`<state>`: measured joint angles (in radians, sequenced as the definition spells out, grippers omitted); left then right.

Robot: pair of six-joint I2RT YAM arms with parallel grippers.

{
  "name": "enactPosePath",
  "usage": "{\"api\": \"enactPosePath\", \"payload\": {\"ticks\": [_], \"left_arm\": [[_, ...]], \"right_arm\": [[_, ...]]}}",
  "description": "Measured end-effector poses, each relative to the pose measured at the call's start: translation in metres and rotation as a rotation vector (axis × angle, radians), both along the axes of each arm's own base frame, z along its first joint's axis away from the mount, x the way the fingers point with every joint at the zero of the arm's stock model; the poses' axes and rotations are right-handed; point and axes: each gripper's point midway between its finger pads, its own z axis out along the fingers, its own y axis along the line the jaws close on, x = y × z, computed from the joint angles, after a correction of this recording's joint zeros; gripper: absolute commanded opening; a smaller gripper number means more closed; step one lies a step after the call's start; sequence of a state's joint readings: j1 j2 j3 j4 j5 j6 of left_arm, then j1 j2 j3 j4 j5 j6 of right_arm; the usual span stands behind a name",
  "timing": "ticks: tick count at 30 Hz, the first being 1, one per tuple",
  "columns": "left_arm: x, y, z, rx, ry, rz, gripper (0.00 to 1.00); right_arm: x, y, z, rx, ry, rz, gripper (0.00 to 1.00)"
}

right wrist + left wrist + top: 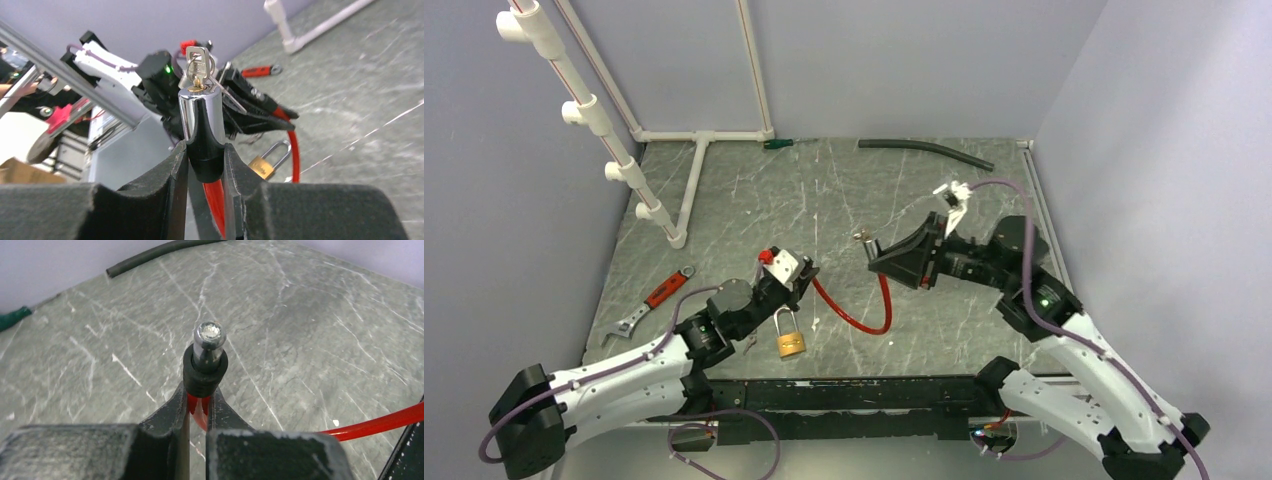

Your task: Unlock with the key

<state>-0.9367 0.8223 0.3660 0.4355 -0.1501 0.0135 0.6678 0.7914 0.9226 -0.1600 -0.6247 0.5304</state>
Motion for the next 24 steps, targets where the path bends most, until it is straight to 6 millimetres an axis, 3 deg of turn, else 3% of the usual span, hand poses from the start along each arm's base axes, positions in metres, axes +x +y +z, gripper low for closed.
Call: {"api": "enactPosePath", "payload": {"ticks": [6,10,24], "left_arm": [[0.01,0.022,-0.021,-0.037,0.104,0.157,0.0],[0.018,0.034,-0.037,-0.065,0.186,0.265,0.0],[0.027,0.044,-0.072,-0.142,0.363,0.388,0.0]], "right_arm": [[-0.004,-0.035,0.051,0.029,-0.177,-0.157,0.0],[-0.009,-0.054,0.065,0.029,-0.231,-0.23,0.0],[-0.01,-0.074,0.057,-0.027,-0.245,-0.307,0.0]]}}
